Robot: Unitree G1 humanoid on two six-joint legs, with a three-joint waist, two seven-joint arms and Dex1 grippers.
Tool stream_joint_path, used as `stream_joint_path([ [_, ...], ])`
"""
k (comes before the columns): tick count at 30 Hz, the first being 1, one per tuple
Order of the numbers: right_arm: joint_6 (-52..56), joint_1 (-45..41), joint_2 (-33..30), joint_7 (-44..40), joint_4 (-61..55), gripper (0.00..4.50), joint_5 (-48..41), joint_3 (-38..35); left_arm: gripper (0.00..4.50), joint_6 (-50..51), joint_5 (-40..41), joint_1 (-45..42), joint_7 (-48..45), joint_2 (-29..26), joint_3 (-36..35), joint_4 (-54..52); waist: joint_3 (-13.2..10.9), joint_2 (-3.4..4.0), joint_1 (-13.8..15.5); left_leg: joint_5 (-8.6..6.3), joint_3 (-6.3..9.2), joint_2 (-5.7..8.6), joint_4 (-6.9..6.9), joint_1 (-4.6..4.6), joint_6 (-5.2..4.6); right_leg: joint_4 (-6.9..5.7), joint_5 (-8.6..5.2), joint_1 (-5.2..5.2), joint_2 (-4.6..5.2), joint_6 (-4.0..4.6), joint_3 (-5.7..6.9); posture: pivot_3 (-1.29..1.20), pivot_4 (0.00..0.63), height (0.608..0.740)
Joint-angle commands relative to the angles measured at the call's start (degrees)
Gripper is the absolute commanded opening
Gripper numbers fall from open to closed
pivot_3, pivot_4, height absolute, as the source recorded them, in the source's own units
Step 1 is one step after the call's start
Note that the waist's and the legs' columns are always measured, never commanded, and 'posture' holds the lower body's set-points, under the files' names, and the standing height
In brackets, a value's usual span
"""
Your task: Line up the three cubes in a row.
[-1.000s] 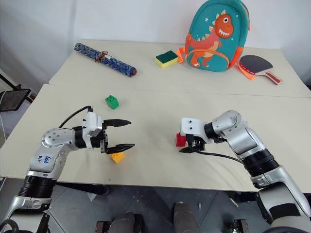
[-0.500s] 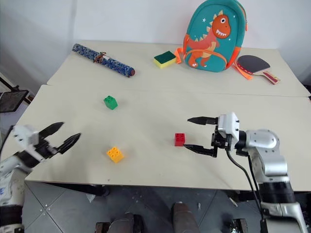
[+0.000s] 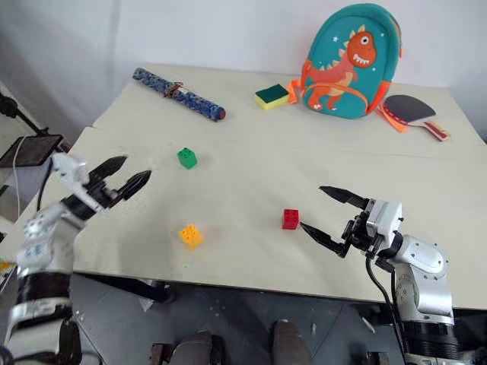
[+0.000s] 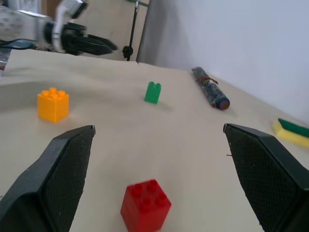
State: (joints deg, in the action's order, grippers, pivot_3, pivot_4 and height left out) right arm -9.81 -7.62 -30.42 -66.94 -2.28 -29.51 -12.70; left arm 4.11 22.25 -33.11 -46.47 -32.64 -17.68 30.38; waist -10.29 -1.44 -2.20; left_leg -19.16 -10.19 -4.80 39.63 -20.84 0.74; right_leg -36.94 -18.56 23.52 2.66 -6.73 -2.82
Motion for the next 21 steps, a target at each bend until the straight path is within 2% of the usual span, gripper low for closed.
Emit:
stream_joint_path([
  [1, 0.7, 0.9, -1.3, -0.2, -4.0, 4.47, -0.8, 0.7, 4.5, -3.9, -5.5, -6.6, 1.8, 0.3, 3.3, 13.2, 0.0, 0.0, -0.7, -0.01, -0.07, -0.02, -0.07, -0.02, 0.01, 0.05, 0.0, 0.09, -0.02, -0.01, 0.07, 0.0, 0.15, 0.74],
  [7, 1.5, 3.5, -0.6, 3.8, -8.3, 4.47, -0.4, 1.1, 4.5, -10.5, -10.1, -17.0, 5.4, 2.2, 5.4, 30.6, 0.0, -0.03, -0.8, 0.0, -0.2, -0.11, -0.39, -0.4, 0.11, 0.01, -0.01, 0.69, -0.02, -0.03, 0.31, 0.0, 0.15, 0.74],
  [12, 2.1, 6.7, -0.7, 6.3, -11.2, 4.47, 0.0, 1.6, 4.5, -13.3, -12.0, -21.6, 4.0, 4.4, 6.7, 36.8, 0.0, -0.06, -0.1, 0.0, -0.43, -0.1, -0.4, -0.44, 0.11, 0.05, -0.01, 0.78, 0.02, -0.03, 0.32, 0.0, 0.15, 0.74],
  [16, 2.6, 7.6, -0.6, 7.7, -12.2, 4.47, 0.2, 2.2, 4.5, -14.9, -13.4, -23.9, 7.3, 5.4, 6.5, 40.1, 0.0, -0.08, 0.0, 0.01, -0.57, -0.1, -0.37, -0.38, 0.1, -0.01, -0.01, 0.82, 0.02, -0.03, 0.28, 0.0, 0.15, 0.74],
  [19, 2.7, 8.1, -0.6, 8.5, -12.9, 4.5, 0.3, 2.6, 3.96, -15.5, -13.8, -24.7, 8.9, 5.9, 6.0, 41.1, 0.0, -0.08, 0.0, 0.01, -0.58, -0.11, -0.36, -0.37, 0.11, -0.07, -0.01, 0.85, 0.02, -0.03, 0.27, 0.0, 0.15, 0.74],
  [21, 2.7, 8.5, -0.6, 9.0, -13.2, 4.5, 0.3, 2.8, 3.37, -15.9, -13.8, -24.8, 8.4, 6.2, 5.9, 41.3, 0.0, -0.08, 0.2, 0.01, -0.58, -0.11, -0.37, -0.37, 0.11, -0.06, -0.01, 0.86, 0.02, -0.03, 0.27, 0.0, 0.15, 0.74],
])
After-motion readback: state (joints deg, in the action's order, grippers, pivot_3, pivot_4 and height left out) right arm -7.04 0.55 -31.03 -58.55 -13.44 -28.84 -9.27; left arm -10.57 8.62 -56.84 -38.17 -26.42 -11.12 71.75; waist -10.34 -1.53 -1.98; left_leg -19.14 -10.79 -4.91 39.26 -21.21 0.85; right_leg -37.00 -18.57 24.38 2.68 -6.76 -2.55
